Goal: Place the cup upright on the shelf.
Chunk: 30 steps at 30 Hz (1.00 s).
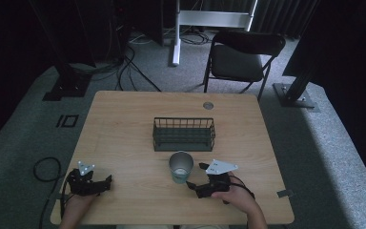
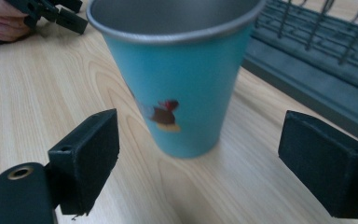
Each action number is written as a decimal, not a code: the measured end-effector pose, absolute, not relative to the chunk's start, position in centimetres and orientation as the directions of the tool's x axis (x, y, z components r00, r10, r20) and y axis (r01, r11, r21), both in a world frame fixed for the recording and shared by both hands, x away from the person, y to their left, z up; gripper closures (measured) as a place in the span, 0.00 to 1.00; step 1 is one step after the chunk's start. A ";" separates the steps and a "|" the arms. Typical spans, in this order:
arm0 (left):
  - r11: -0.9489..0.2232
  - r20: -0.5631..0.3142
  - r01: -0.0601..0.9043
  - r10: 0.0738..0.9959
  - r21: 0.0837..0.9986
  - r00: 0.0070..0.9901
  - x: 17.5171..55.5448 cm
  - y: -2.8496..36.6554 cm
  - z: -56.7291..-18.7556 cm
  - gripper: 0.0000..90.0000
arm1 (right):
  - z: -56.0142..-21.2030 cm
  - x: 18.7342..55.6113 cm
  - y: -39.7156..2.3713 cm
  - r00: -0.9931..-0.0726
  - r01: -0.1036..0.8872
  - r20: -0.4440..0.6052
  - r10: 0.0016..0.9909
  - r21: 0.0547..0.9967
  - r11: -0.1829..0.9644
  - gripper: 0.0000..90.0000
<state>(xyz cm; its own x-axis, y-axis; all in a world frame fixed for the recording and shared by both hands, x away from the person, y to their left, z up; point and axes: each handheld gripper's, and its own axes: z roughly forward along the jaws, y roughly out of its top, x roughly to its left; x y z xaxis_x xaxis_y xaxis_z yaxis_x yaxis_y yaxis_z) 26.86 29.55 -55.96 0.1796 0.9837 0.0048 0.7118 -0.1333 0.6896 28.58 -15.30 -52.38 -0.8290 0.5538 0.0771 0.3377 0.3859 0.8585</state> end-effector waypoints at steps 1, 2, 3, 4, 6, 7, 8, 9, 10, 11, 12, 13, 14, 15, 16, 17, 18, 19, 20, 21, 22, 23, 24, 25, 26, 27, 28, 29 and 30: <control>-0.134 0.005 0.712 0.984 0.689 0.180 26.9 29.6 -56.0 0.02 | -52.4 28.6 -15.3 -0.829 0.338 0.077 0.554 0.859 0.386 0.13; -0.133 0.005 0.712 0.984 0.690 0.180 26.9 29.6 -56.0 0.02 | -52.4 28.7 -14.8 -0.833 0.328 0.071 0.549 0.862 0.386 0.13; -0.134 0.005 0.712 0.984 0.689 0.180 26.9 29.6 -56.0 0.02 | -52.4 28.7 -14.8 -0.833 0.328 0.071 0.549 0.862 0.386 0.13; -0.133 0.005 0.712 0.984 0.690 0.180 26.9 29.6 -56.0 0.02 | -52.4 28.7 -14.7 -0.835 0.330 0.077 0.545 0.863 0.383 0.13; -0.134 0.005 0.712 0.984 0.689 0.180 26.9 29.6 -56.0 0.02 | -52.4 28.9 -14.3 -0.837 0.323 0.073 0.543 0.866 0.383 0.13; -0.133 0.005 0.712 0.984 0.690 0.180 26.9 29.5 -56.0 0.02 | -52.4 29.0 -14.1 -0.839 0.324 0.076 0.540 0.866 0.382 0.13; -0.134 0.005 0.712 0.984 0.690 0.180 26.9 29.6 -56.0 0.02 | -52.4 29.0 -14.0 -0.840 0.320 0.073 0.538 0.867 0.382 0.13; -0.134 0.005 0.712 0.984 0.690 0.180 26.9 29.6 -56.0 0.02 | -52.4 29.1 -13.8 -0.840 0.315 0.071 0.537 0.871 0.378 0.13; -0.133 0.005 0.712 0.984 0.690 0.180 26.9 29.6 -56.0 0.02 | -52.4 29.3 -13.5 -0.843 0.311 0.074 0.533 0.875 0.370 0.13; -0.133 0.005 0.712 0.984 0.690 0.180 26.9 29.6 -56.0 0.02 | -52.4 29.3 -13.5 -0.843 0.311 0.074 0.533 0.875 0.370 0.13; -0.134 0.005 0.712 0.984 0.690 0.180 26.9 29.6 -56.0 0.02 | -52.4 29.3 -13.4 -0.841 0.310 0.073 0.536 0.877 0.367 0.13; -0.134 0.005 0.712 0.984 0.689 0.180 26.9 29.6 -56.0 0.02 | -52.5 29.6 -13.1 -0.841 0.308 0.074 0.536 0.880 0.362 0.13; -0.133 0.005 0.711 0.984 0.690 0.180 26.9 29.6 -56.0 0.02 | -52.5 29.6 -13.1 -0.841 0.308 0.074 0.536 0.880 0.362 0.13; -0.134 0.005 0.712 0.984 0.690 0.180 26.9 29.6 -56.0 0.02 | -52.5 29.6 -13.0 -0.840 0.306 0.072 0.538 0.882 0.360 0.13; -0.133 0.005 0.711 0.984 0.690 0.180 26.9 29.5 -56.0 0.02 | -52.6 29.8 -12.8 -0.841 0.303 0.073 0.536 0.884 0.355 0.13; -0.133 0.005 0.712 0.984 0.690 0.180 26.9 29.6 -56.0 0.02 | -52.6 29.8 -12.8 -0.841 0.303 0.073 0.536 0.884 0.355 0.13; -0.133 0.005 0.712 0.984 0.690 0.180 26.9 29.6 -56.0 0.02 | -52.7 29.8 -12.7 -0.841 0.299 0.070 0.537 0.887 0.353 0.13; -0.133 0.005 0.712 0.984 0.690 0.180 26.9 29.6 -56.0 0.02 | -52.7 29.9 -12.6 -0.840 0.299 0.070 0.539 0.887 0.351 0.13; -0.134 0.005 0.712 0.984 0.689 0.180 26.9 29.6 -56.0 0.02 | -52.7 30.0 -12.5 -0.838 0.300 0.073 0.541 0.889 0.345 0.13; -0.134 0.005 0.712 0.984 0.689 0.180 26.9 29.6 -56.0 0.02 | -52.7 30.0 -12.5 -0.838 0.300 0.073 0.541 0.889 0.345 0.13; -0.135 0.005 0.712 0.983 0.690 0.181 26.9 29.6 -56.0 0.02 | -52.8 30.1 -12.1 -0.835 0.298 0.078 0.545 0.896 0.328 0.13; -0.134 0.005 0.711 0.983 0.690 0.181 26.9 29.6 -56.0 0.02 | -52.8 30.2 -12.0 -0.835 0.292 0.074 0.546 0.900 0.325 0.13; -0.135 0.005 0.712 0.983 0.690 0.181 26.9 29.6 -56.0 0.02 | -52.9 30.2 -11.9 -0.834 0.295 0.081 0.545 0.901 0.319 0.13; -0.134 0.005 0.711 0.984 0.690 0.181 26.9 29.6 -56.0 0.02 | -52.9 30.3 -11.8 -0.832 0.295 0.081 0.549 0.902 0.314 0.13; -0.135 0.005 0.711 0.983 0.690 0.181 26.9 29.6 -56.0 0.02 | -53.0 30.3 -11.7 -0.830 0.294 0.081 0.552 0.904 0.310 0.14; -0.134 0.005 0.712 0.983 0.690 0.181 26.9 29.6 -56.0 0.02 | -53.0 30.3 -11.5 -0.829 0.290 0.078 0.554 0.907 0.306 0.15; -0.134 0.005 0.711 0.983 0.690 0.181 26.9 29.6 -56.0 0.02 | -53.1 30.3 -11.4 -0.827 0.286 0.075 0.557 0.909 0.303 0.15; -0.135 0.005 0.711 0.983 0.690 0.181 26.9 29.6 -56.0 0.02 | -53.1 30.3 -11.3 -0.826 0.286 0.077 0.558 0.911 0.297 0.15; -0.134 0.005 0.711 0.983 0.690 0.181 26.9 29.6 -56.0 0.02 | -53.2 30.3 -11.3 -0.825 0.285 0.077 0.560 0.912 0.295 0.15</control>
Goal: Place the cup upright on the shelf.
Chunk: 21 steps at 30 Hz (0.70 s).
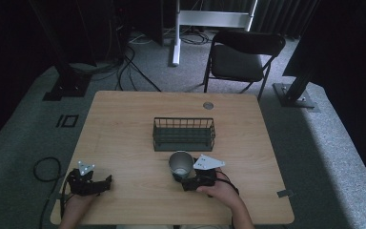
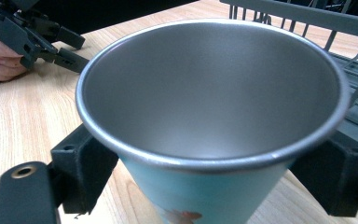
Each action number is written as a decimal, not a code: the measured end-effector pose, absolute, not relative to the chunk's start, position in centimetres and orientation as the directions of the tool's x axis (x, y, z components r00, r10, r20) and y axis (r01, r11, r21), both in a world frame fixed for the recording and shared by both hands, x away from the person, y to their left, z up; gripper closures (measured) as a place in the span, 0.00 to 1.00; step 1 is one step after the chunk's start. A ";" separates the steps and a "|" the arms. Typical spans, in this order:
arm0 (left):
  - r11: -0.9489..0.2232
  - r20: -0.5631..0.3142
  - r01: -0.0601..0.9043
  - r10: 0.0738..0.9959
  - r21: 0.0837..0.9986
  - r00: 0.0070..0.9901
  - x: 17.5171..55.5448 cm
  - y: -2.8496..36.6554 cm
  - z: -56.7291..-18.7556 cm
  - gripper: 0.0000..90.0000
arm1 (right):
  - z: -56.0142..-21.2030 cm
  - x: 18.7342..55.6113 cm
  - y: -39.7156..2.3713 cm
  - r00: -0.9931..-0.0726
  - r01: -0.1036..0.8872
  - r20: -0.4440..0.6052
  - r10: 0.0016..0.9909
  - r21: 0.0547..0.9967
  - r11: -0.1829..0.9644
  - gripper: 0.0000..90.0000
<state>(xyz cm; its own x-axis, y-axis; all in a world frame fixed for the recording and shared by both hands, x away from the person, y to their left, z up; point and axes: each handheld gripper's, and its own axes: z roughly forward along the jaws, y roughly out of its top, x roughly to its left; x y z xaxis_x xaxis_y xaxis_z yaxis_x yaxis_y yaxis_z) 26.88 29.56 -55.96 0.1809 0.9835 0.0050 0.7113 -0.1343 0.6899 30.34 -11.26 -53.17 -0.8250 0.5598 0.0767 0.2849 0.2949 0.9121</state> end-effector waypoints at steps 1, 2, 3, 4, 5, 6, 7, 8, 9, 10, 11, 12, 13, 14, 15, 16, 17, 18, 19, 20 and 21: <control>-0.134 0.005 0.712 0.983 0.690 0.181 26.9 29.6 -56.0 0.02 | -53.2 30.4 -11.2 -0.821 0.286 0.078 0.565 0.913 0.291 0.15; -0.134 0.005 0.711 0.984 0.690 0.181 26.9 29.6 -56.0 0.02 | -53.2 30.3 -11.1 -0.820 0.288 0.080 0.566 0.913 0.288 0.15; -0.134 0.005 0.712 0.984 0.690 0.181 26.9 29.6 -56.0 0.02 | -53.3 30.3 -11.0 -0.820 0.279 0.068 0.568 0.915 0.292 0.16; -0.135 0.005 0.711 0.983 0.690 0.181 26.9 29.6 -56.0 0.02 | -53.3 30.3 -10.9 -0.818 0.278 0.067 0.571 0.916 0.291 0.16; -0.134 0.005 0.711 0.983 0.690 0.181 26.9 29.6 -56.0 0.02 | -53.2 30.3 -10.8 -0.817 0.278 0.066 0.573 0.915 0.291 0.16; -0.134 0.005 0.711 0.983 0.690 0.181 26.9 29.6 -56.0 0.02 | -53.2 30.3 -10.7 -0.814 0.276 0.060 0.577 0.915 0.295 0.16; -0.135 0.004 0.712 0.983 0.689 0.182 26.9 29.6 -56.0 0.02 | -53.1 30.4 -10.7 -0.810 0.276 0.055 0.584 0.914 0.296 0.17; -0.135 0.005 0.711 0.983 0.690 0.182 26.9 29.6 -56.0 0.02 | -53.0 30.4 -10.6 -0.810 0.278 0.056 0.584 0.913 0.298 0.17; -0.135 0.005 0.711 0.983 0.690 0.182 26.9 29.6 -56.0 0.02 | -52.9 30.4 -10.5 -0.808 0.285 0.063 0.586 0.912 0.296 0.17; -0.135 0.004 0.711 0.983 0.690 0.182 26.9 29.6 -56.0 0.02 | -52.8 30.4 -10.4 -0.808 0.284 0.064 0.586 0.913 0.292 0.17; -0.135 0.005 0.712 0.983 0.690 0.182 26.9 29.6 -56.0 0.02 | -52.7 30.4 -10.4 -0.807 0.288 0.068 0.586 0.913 0.290 0.17; -0.135 0.005 0.711 0.983 0.690 0.182 26.9 29.6 -56.0 0.02 | -52.5 30.5 -10.3 -0.805 0.283 0.066 0.590 0.916 0.285 0.17; -0.135 0.005 0.711 0.983 0.690 0.182 26.9 29.6 -56.0 0.02 | -52.2 30.5 -10.3 -0.803 0.283 0.068 0.592 0.918 0.278 0.17; -0.135 0.005 0.711 0.983 0.690 0.182 26.9 29.6 -56.0 0.02 | -52.0 30.6 -10.3 -0.803 0.284 0.073 0.592 0.920 0.271 0.17; -0.135 0.005 0.711 0.983 0.690 0.182 26.9 29.6 -56.0 0.02 | -52.0 30.6 -10.3 -0.803 0.284 0.073 0.592 0.920 0.271 0.17; -0.136 0.005 0.712 0.983 0.689 0.183 26.9 29.6 -56.0 0.02 | -51.4 30.7 -10.2 -0.803 0.279 0.074 0.592 0.924 0.262 0.17; -0.136 0.005 0.712 0.983 0.689 0.183 26.9 29.6 -56.0 0.02 | -51.2 30.7 -10.2 -0.802 0.281 0.077 0.592 0.924 0.261 0.17; -0.135 0.005 0.711 0.983 0.690 0.182 26.9 29.6 -56.0 0.02 | -50.9 30.8 -10.1 -0.803 0.275 0.074 0.591 0.926 0.259 0.17; -0.135 0.005 0.711 0.983 0.690 0.182 26.9 29.6 -56.0 0.02 | -50.7 30.8 -10.1 -0.806 0.272 0.070 0.588 0.926 0.263 0.17; -0.136 0.005 0.712 0.983 0.689 0.183 26.9 29.6 -56.0 0.02 | -50.4 30.8 -10.0 -0.804 0.273 0.071 0.591 0.927 0.259 0.17; -0.135 0.005 0.712 0.983 0.689 0.182 26.9 29.6 -56.0 0.02 | -50.2 30.9 -9.9 -0.805 0.271 0.071 0.589 0.927 0.258 0.17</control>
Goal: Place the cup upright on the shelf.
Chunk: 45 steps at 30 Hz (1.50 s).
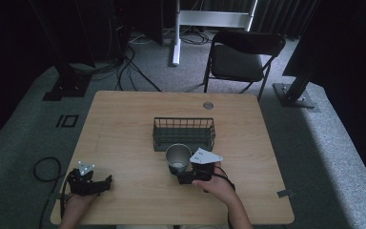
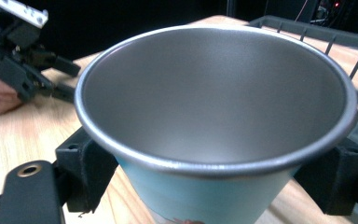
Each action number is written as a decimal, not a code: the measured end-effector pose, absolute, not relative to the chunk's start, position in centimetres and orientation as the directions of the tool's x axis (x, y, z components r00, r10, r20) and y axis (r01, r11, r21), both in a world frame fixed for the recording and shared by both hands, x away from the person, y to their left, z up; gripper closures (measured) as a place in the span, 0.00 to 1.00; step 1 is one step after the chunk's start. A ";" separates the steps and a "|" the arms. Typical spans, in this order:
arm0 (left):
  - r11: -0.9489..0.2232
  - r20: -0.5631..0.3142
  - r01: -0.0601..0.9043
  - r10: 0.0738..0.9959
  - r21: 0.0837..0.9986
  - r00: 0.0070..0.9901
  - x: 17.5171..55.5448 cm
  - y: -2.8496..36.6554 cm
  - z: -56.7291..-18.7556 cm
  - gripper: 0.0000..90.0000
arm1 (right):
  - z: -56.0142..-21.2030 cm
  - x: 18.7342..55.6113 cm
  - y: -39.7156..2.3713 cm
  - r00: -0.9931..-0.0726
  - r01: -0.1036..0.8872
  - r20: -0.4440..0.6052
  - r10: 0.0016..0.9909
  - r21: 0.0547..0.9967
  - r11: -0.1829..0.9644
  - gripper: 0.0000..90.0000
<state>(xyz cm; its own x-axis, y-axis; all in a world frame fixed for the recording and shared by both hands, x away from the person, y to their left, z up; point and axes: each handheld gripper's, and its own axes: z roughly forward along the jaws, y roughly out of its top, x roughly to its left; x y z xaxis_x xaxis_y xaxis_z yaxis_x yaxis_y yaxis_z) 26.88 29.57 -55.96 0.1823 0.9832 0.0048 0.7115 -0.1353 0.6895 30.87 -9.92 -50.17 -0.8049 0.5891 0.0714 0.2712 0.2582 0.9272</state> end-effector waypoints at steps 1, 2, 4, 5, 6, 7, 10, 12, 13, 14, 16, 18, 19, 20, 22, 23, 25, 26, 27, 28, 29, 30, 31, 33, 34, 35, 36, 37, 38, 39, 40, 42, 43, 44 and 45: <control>-0.135 0.005 0.712 0.983 0.689 0.183 26.9 29.6 -56.0 0.02 | -49.9 30.9 -9.9 -0.806 0.270 0.070 0.587 0.927 0.260 0.17; -0.135 0.005 0.711 0.983 0.690 0.182 26.9 29.6 -56.0 0.02 | -49.7 31.0 -9.8 -0.803 0.268 0.070 0.592 0.930 0.253 0.17; -0.135 0.005 0.711 0.983 0.690 0.182 26.9 29.6 -56.0 0.02 | -49.2 31.1 -9.7 -0.805 0.263 0.071 0.589 0.932 0.248 0.17; -0.135 0.005 0.711 0.983 0.690 0.182 26.9 29.6 -56.0 0.02 | -48.9 31.1 -9.7 -0.801 0.262 0.073 0.594 0.935 0.238 0.17; -0.135 0.005 0.711 0.983 0.690 0.182 26.9 29.6 -56.0 0.02 | -48.7 31.2 -9.6 -0.803 0.260 0.072 0.592 0.936 0.238 0.17; -0.135 0.005 0.711 0.983 0.690 0.182 26.9 29.6 -56.0 0.02 | -48.4 31.3 -9.6 -0.801 0.254 0.068 0.594 0.938 0.235 0.17; -0.133 0.003 0.711 0.984 0.691 0.181 26.9 29.6 -56.0 0.02 | -47.7 31.5 -9.4 -0.797 0.248 0.065 0.601 0.942 0.228 0.17; -0.134 0.004 0.711 0.983 0.691 0.181 26.9 29.6 -56.0 0.02 | -47.2 31.7 -9.3 -0.794 0.243 0.063 0.604 0.945 0.220 0.17; -0.135 0.005 0.711 0.983 0.690 0.182 26.9 29.6 -56.0 0.02 | -46.9 31.7 -9.3 -0.790 0.238 0.062 0.610 0.948 0.211 0.17; -0.134 0.004 0.710 0.983 0.691 0.181 26.9 29.6 -56.0 0.02 | -46.7 31.8 -9.2 -0.790 0.231 0.058 0.611 0.950 0.209 0.17; -0.134 0.004 0.711 0.983 0.691 0.181 26.9 29.6 -56.0 0.02 | -46.1 32.0 -9.1 -0.784 0.223 0.051 0.619 0.953 0.204 0.17; -0.133 0.003 0.711 0.983 0.690 0.181 26.9 29.6 -56.0 0.02 | -45.6 32.1 -8.9 -0.781 0.215 0.045 0.623 0.956 0.200 0.17; -0.135 0.004 0.711 0.983 0.690 0.182 26.9 29.6 -56.0 0.02 | -45.3 32.2 -8.8 -0.780 0.212 0.044 0.625 0.957 0.198 0.17; -0.136 0.005 0.711 0.983 0.690 0.182 26.9 29.6 -56.0 0.02 | -45.0 32.3 -8.7 -0.779 0.208 0.040 0.625 0.958 0.197 0.17; -0.134 0.004 0.711 0.983 0.690 0.182 26.9 29.6 -56.0 0.02 | -44.5 32.5 -8.5 -0.772 0.198 0.032 0.635 0.961 0.192 0.17; -0.134 0.003 0.711 0.983 0.690 0.182 26.9 29.6 -56.0 0.02 | -44.3 32.5 -8.4 -0.769 0.197 0.032 0.639 0.962 0.189 0.17; -0.134 0.004 0.711 0.983 0.690 0.181 26.9 29.6 -56.0 0.02 | -43.9 32.8 -8.3 -0.760 0.190 0.027 0.650 0.965 0.182 0.17; -0.134 0.004 0.711 0.983 0.690 0.182 26.9 29.6 -56.0 0.02 | -43.7 32.9 -8.3 -0.755 0.190 0.027 0.656 0.965 0.179 0.17; -0.134 0.004 0.711 0.983 0.690 0.182 26.9 29.6 -56.0 0.02 | -43.5 33.0 -8.2 -0.747 0.186 0.023 0.664 0.967 0.175 0.17; -0.135 0.004 0.712 0.983 0.689 0.182 26.9 29.6 -55.9 0.02 | -43.4 33.2 -8.1 -0.741 0.183 0.019 0.672 0.968 0.173 0.17; -0.135 0.004 0.712 0.983 0.689 0.182 26.9 29.6 -56.0 0.02 | -43.2 33.3 -8.1 -0.729 0.182 0.018 0.684 0.969 0.168 0.17; -0.134 0.004 0.712 0.983 0.689 0.182 26.9 29.6 -56.0 0.02 | -43.1 33.4 -8.0 -0.716 0.173 0.009 0.698 0.971 0.165 0.17; -0.134 0.004 0.711 0.983 0.690 0.181 26.9 29.6 -56.0 0.02 | -42.9 33.5 -7.9 -0.704 0.171 0.004 0.710 0.971 0.165 0.17; -0.134 0.004 0.712 0.983 0.690 0.182 26.9 29.6 -56.0 0.02 | -42.6 33.9 -7.8 -0.674 0.171 0.003 0.738 0.974 0.152 0.17; -0.134 0.004 0.712 0.983 0.690 0.182 26.9 29.6 -56.0 0.02 | -42.4 34.0 -7.7 -0.658 0.168 -0.002 0.753 0.974 0.149 0.17; -0.134 0.004 0.712 0.983 0.689 0.182 26.9 29.6 -56.0 0.02 | -42.2 34.2 -7.7 -0.641 0.167 -0.002 0.767 0.976 0.142 0.17; -0.135 0.004 0.712 0.983 0.689 0.182 26.9 29.6 -55.9 0.02 | -42.1 34.3 -7.6 -0.628 0.166 -0.004 0.778 0.976 0.139 0.17; -0.134 0.004 0.712 0.983 0.689 0.182 26.9 29.6 -55.9 0.02 | -41.9 34.5 -7.5 -0.612 0.165 -0.006 0.791 0.977 0.135 0.17; -0.135 0.004 0.712 0.983 0.689 0.182 26.9 29.6 -55.9 0.02 | -41.8 34.7 -7.5 -0.593 0.165 -0.010 0.805 0.977 0.134 0.17; -0.135 0.004 0.712 0.983 0.689 0.182 26.9 29.6 -55.9 0.02 | -41.7 34.9 -7.4 -0.574 0.168 -0.010 0.819 0.977 0.129 0.17; -0.134 0.003 0.712 0.983 0.690 0.182 26.9 29.6 -56.0 0.02 | -41.7 35.1 -7.4 -0.556 0.172 -0.007 0.831 0.977 0.123 0.17; -0.134 0.003 0.712 0.983 0.689 0.182 26.9 29.6 -56.0 0.02 | -41.6 35.6 -7.4 -0.516 0.179 -0.004 0.856 0.977 0.113 0.17; -0.134 0.003 0.712 0.983 0.689 0.182 26.9 29.6 -55.9 0.02 | -41.6 35.9 -7.5 -0.500 0.187 -0.006 0.866 0.976 0.114 0.17; -0.134 0.003 0.712 0.983 0.689 0.182 26.9 29.6 -55.9 0.02 | -41.6 36.1 -7.5 -0.478 0.193 -0.002 0.879 0.975 0.107 0.17; -0.134 0.003 0.712 0.983 0.689 0.182 26.9 29.6 -56.0 0.02 | -41.7 36.4 -7.5 -0.457 0.199 -0.009 0.889 0.974 0.112 0.17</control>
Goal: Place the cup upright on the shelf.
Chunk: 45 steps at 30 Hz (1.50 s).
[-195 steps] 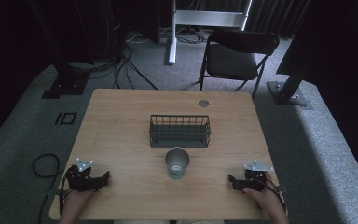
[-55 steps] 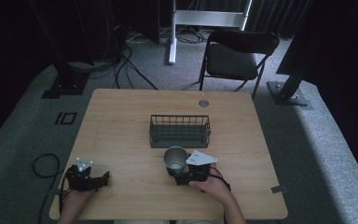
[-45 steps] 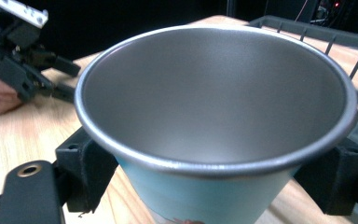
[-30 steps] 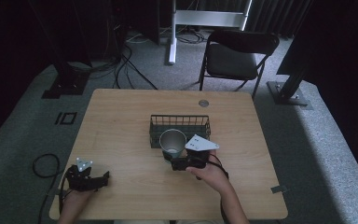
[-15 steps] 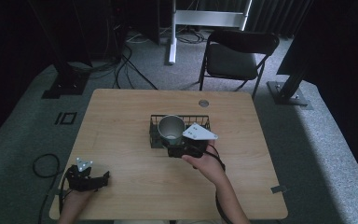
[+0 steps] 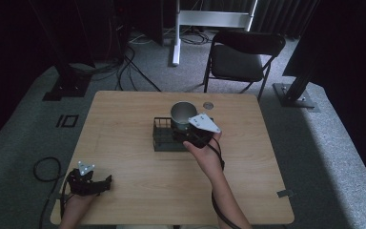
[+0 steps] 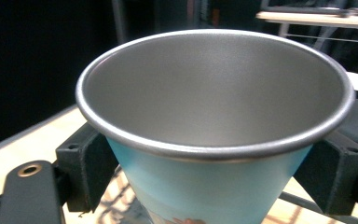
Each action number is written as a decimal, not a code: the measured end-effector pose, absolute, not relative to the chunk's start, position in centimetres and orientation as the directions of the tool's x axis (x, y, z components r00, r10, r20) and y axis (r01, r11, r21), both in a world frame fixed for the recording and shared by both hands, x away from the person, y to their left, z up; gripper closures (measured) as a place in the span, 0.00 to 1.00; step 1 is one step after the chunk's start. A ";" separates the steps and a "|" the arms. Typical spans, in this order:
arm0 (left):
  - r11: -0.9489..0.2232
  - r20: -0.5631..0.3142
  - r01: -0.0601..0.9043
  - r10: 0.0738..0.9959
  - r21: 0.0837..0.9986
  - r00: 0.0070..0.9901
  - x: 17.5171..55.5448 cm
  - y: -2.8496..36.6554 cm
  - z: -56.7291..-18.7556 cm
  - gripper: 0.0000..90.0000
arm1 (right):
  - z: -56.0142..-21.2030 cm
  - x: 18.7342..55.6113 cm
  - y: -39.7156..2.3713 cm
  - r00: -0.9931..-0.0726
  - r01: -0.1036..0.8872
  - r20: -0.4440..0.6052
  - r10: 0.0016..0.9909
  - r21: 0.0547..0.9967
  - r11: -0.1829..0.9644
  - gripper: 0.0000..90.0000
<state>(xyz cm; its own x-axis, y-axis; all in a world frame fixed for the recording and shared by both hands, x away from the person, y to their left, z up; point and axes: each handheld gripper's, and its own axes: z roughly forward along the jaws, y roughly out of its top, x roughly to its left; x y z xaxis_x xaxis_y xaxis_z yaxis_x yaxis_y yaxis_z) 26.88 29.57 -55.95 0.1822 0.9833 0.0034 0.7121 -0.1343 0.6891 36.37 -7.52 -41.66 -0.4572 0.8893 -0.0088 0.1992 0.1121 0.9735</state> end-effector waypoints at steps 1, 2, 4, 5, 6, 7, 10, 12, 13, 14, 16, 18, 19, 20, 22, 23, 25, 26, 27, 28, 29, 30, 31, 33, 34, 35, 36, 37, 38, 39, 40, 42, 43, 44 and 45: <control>-0.134 0.004 0.712 0.983 0.690 0.182 26.9 29.6 -56.0 0.02 | -41.8 36.6 -7.6 -0.434 0.208 -0.011 0.901 0.972 0.112 0.17; -0.134 0.004 0.711 0.983 0.690 0.182 26.9 29.6 -56.0 0.02 | -41.9 36.9 -7.6 -0.411 0.216 -0.005 0.911 0.971 0.103 0.17; -0.134 0.003 0.711 0.983 0.690 0.182 26.9 29.6 -56.0 0.02 | -42.4 37.4 -7.8 -0.366 0.223 -0.016 0.930 0.969 0.104 0.17; -0.134 0.004 0.711 0.983 0.690 0.182 26.9 29.6 -56.0 0.02 | -42.7 37.6 -7.9 -0.345 0.228 -0.019 0.938 0.968 0.103 0.17; -0.134 0.003 0.712 0.983 0.690 0.182 26.9 29.6 -56.0 0.02 | -42.9 37.8 -8.0 -0.326 0.236 -0.010 0.945 0.967 0.092 0.17; -0.134 0.003 0.712 0.983 0.690 0.182 26.9 29.6 -56.0 0.02 | -42.9 37.8 -8.0 -0.326 0.236 -0.010 0.945 0.967 0.092 0.17; -0.135 0.004 0.712 0.983 0.689 0.182 26.9 29.6 -56.0 0.02 | -44.1 38.6 -8.5 -0.290 0.267 0.005 0.957 0.961 0.075 0.17; -0.134 0.003 0.712 0.983 0.690 0.181 26.9 29.6 -56.0 0.02 | -44.7 38.8 -8.6 -0.277 0.278 0.010 0.961 0.958 0.070 0.17; -0.133 0.003 0.712 0.983 0.690 0.182 26.9 29.6 -56.0 0.02 | -45.0 39.0 -8.6 -0.274 0.285 0.014 0.962 0.956 0.068 0.17; -0.133 0.003 0.712 0.983 0.690 0.181 26.9 29.6 -56.0 0.02 | -45.3 39.1 -8.6 -0.270 0.287 0.018 0.963 0.956 0.062 0.17; -0.133 0.003 0.712 0.983 0.690 0.181 26.9 29.6 -56.0 0.02 | -45.7 39.3 -8.6 -0.262 0.296 0.023 0.965 0.953 0.058 0.17; -0.134 0.003 0.712 0.983 0.690 0.182 26.9 29.6 -56.0 0.02 | -46.2 39.5 -8.6 -0.255 0.304 0.027 0.966 0.951 0.053 0.17; -0.133 0.003 0.712 0.983 0.690 0.181 26.9 29.6 -56.0 0.02 | -46.4 39.6 -8.5 -0.250 0.307 0.027 0.968 0.950 0.052 0.17; -0.133 0.003 0.711 0.983 0.690 0.181 26.9 29.6 -56.0 0.02 | -46.6 39.7 -8.5 -0.248 0.311 0.033 0.968 0.949 0.048 0.17; -0.134 0.003 0.711 0.983 0.690 0.182 26.9 29.6 -56.0 0.02 | -46.9 39.9 -8.4 -0.247 0.321 0.034 0.969 0.946 0.049 0.17; -0.134 0.003 0.711 0.983 0.690 0.182 26.9 29.6 -56.0 0.02 | -46.9 39.9 -8.4 -0.247 0.321 0.034 0.969 0.946 0.049 0.17; -0.134 0.003 0.712 0.983 0.690 0.182 26.9 29.6 -56.0 0.02 | -47.4 40.0 -8.1 -0.251 0.329 0.031 0.968 0.943 0.055 0.17; -0.134 0.003 0.711 0.983 0.690 0.182 26.9 29.6 -56.0 0.02 | -47.5 40.1 -8.0 -0.248 0.331 0.029 0.968 0.942 0.057 0.17; -0.134 0.003 0.712 0.983 0.690 0.182 26.9 29.6 -56.0 0.02 | -47.7 40.1 -8.0 -0.249 0.333 0.033 0.968 0.941 0.054 0.17; -0.134 0.003 0.712 0.983 0.690 0.182 26.9 29.6 -56.0 0.02 | -47.8 40.1 -7.9 -0.249 0.339 0.037 0.968 0.939 0.051 0.17; -0.134 0.003 0.712 0.983 0.690 0.182 26.9 29.6 -56.0 0.02 | -47.8 40.1 -7.9 -0.249 0.339 0.037 0.968 0.939 0.051 0.17; -0.134 0.003 0.712 0.983 0.690 0.182 26.9 29.6 -56.0 0.02 | -48.0 40.2 -7.9 -0.244 0.342 0.039 0.969 0.939 0.048 0.17; -0.133 0.003 0.712 0.983 0.690 0.181 26.9 29.6 -56.0 0.02 | -48.1 40.2 -7.8 -0.247 0.350 0.038 0.968 0.935 0.053 0.17; -0.135 0.003 0.711 0.983 0.690 0.183 26.9 29.6 -56.0 0.02 | -48.4 40.2 -7.7 -0.245 0.358 0.037 0.969 0.932 0.054 0.17; -0.135 0.003 0.711 0.983 0.690 0.183 26.9 29.6 -56.0 0.02 | -48.5 40.2 -7.7 -0.245 0.364 0.040 0.969 0.930 0.054 0.17; -0.135 0.003 0.711 0.983 0.690 0.183 26.9 29.6 -56.0 0.02 | -48.7 40.2 -7.7 -0.242 0.367 0.043 0.969 0.929 0.051 0.17; -0.135 0.003 0.711 0.983 0.690 0.183 26.9 29.6 -56.0 0.02 | -48.8 40.2 -7.7 -0.241 0.365 0.044 0.969 0.930 0.049 0.17; -0.135 0.003 0.711 0.983 0.690 0.183 26.9 29.6 -56.0 0.02 | -48.8 40.2 -7.7 -0.241 0.363 0.045 0.970 0.931 0.047 0.17; -0.135 0.003 0.711 0.983 0.690 0.183 26.9 29.6 -56.0 0.02 | -48.8 40.2 -7.7 -0.240 0.364 0.046 0.970 0.930 0.046 0.17; -0.135 0.003 0.711 0.983 0.690 0.183 26.9 29.6 -56.0 0.02 | -48.8 40.2 -7.7 -0.243 0.365 0.045 0.969 0.930 0.049 0.17; -0.135 0.003 0.711 0.983 0.690 0.183 26.9 29.6 -56.0 0.02 | -48.8 40.2 -7.8 -0.247 0.366 0.045 0.968 0.929 0.050 0.17; -0.135 0.003 0.711 0.983 0.690 0.183 26.9 29.6 -56.0 0.02 | -48.8 40.0 -7.8 -0.247 0.368 0.046 0.968 0.929 0.050 0.17; -0.135 0.003 0.711 0.983 0.690 0.183 26.9 29.6 -56.0 0.02 | -48.9 40.0 -7.8 -0.249 0.367 0.045 0.967 0.929 0.051 0.17; -0.135 0.003 0.711 0.983 0.690 0.183 26.9 29.6 -56.0 0.02 | -48.9 40.0 -7.8 -0.250 0.372 0.047 0.967 0.927 0.052 0.17; -0.135 0.003 0.711 0.983 0.690 0.183 26.9 29.6 -56.0 0.02 | -48.9 40.0 -7.8 -0.257 0.375 0.051 0.965 0.926 0.051 0.16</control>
